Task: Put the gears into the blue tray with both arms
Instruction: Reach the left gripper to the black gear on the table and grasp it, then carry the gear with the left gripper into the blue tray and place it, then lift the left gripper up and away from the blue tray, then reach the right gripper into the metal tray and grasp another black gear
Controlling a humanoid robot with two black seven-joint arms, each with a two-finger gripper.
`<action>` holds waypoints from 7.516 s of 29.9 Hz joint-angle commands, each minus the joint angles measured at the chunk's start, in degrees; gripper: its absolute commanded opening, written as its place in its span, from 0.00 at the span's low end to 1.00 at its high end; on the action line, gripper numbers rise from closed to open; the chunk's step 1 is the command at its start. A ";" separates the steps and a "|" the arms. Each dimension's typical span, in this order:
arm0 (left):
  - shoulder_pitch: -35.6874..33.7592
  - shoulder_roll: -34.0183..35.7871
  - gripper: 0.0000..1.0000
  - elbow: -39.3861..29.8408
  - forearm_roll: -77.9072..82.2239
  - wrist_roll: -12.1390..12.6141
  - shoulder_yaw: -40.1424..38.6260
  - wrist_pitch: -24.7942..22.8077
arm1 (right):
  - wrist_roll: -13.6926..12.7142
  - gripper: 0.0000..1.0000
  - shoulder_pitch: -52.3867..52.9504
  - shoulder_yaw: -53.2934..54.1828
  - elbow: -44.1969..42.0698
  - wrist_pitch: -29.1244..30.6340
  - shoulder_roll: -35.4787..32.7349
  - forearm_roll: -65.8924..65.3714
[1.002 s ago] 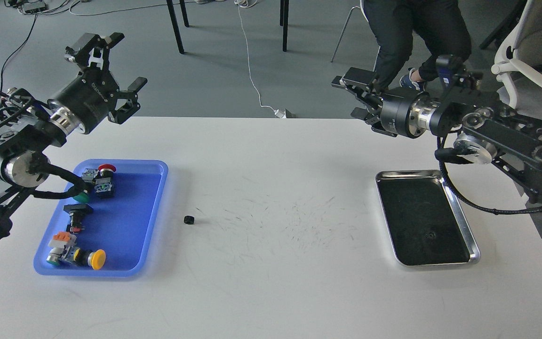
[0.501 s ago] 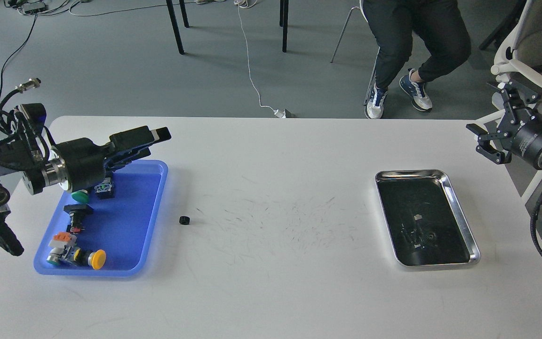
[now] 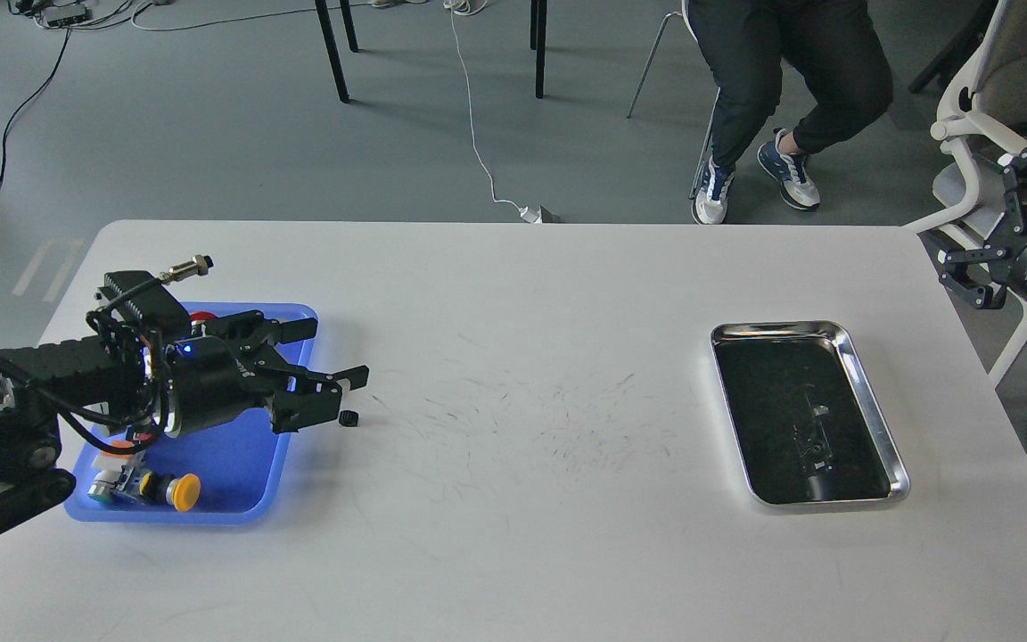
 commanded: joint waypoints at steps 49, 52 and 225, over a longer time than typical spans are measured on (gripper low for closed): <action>6.70 -13.76 0.15 21.52 13.72 -0.30 2.14 5.65 | 0.96 0.94 -5.25 4.94 -1.60 5.07 4.10 5.33; 6.61 -13.76 0.09 21.44 13.72 -0.39 2.05 5.65 | 0.96 0.94 -5.25 4.85 -1.60 5.07 4.10 5.24; -3.23 -15.78 0.98 33.30 -103.55 3.65 -17.99 -10.53 | -9.59 0.95 14.96 -36.19 33.29 4.90 -5.66 -75.97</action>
